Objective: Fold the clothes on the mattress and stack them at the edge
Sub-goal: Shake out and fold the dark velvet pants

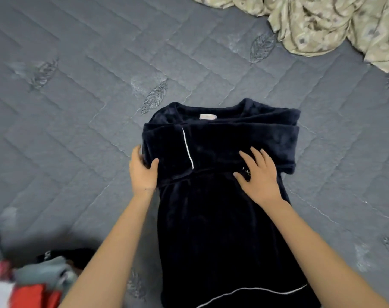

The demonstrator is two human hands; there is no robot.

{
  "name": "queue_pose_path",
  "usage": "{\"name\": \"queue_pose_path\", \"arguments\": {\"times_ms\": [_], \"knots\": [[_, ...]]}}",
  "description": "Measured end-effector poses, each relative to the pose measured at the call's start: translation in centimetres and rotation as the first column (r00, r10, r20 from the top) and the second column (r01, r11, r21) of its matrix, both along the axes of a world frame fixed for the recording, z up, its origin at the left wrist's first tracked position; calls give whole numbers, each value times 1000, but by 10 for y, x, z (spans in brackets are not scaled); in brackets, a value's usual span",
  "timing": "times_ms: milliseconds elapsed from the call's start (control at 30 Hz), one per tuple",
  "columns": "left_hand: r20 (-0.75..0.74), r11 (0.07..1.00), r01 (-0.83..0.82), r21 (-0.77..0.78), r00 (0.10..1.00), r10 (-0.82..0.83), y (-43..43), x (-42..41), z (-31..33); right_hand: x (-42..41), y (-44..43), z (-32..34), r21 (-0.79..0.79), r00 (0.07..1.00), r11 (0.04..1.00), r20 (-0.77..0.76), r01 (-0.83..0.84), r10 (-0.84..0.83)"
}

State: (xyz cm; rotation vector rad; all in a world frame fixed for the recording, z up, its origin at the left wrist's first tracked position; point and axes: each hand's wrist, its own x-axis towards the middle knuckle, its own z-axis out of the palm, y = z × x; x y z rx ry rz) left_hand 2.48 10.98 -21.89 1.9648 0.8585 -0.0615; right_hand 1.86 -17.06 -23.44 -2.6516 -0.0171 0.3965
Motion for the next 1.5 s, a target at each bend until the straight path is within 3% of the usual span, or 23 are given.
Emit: {"name": "queue_pose_path", "arguments": {"times_ms": [67, 167, 267, 367, 500, 733, 933, 1100, 1233, 1300, 1367, 1433, 1500], "knots": [[-31, 970, 119, 212, 993, -115, -5, -12, -1, -3, 1, -2, -56, 1000, 998, 9, -29, 29], [-135, 809, 348, 474, 937, -323, -18, -29, 6, -11, 5, 2, -106, 997, 991, 17, -79, 81], [-250, 625, 534, 569, 837, -488, -35, -48, 15, -23, 4, 10, -143, 991, 981, -5, -135, 135], [-324, 509, 611, 606, 774, -544, -51, -73, 24, -45, -3, 22, -167, 982, 968, -40, -190, 186], [-354, 476, 636, 607, 753, -555, -75, -113, 34, -87, -19, 35, -182, 969, 953, -98, -242, 228], [-406, 445, 702, 555, 696, -592, -91, -194, 25, -172, -49, 31, -218, 966, 956, -211, -195, 149], [-416, 423, 728, 540, 667, -618, -81, -251, 2, -232, -55, 16, -258, 980, 955, -169, -149, 108], [-442, 457, 729, 509, 677, -588, -70, -299, -12, -270, -62, 11, -244, 987, 967, -160, -74, 35], [-470, 652, 669, 357, 732, -494, -63, -335, -23, -295, -84, 5, -257, 971, 966, -218, 36, -94], [-397, 810, 526, 258, 823, -408, -62, -347, -26, -299, -96, 0, -237, 948, 962, -253, 134, -194], [-286, 958, 282, 49, 923, -257, -65, -355, -28, -302, -109, -6, -200, 908, 948, -293, 249, -300], [-240, 990, 73, -122, 965, -101, -68, -359, -30, -300, -120, -13, -87, 841, 913, -361, 399, -402], [-243, 983, -24, -184, 970, -22, -68, -364, -34, -299, -125, -17, 48, 776, 848, -435, 528, -458]]}}
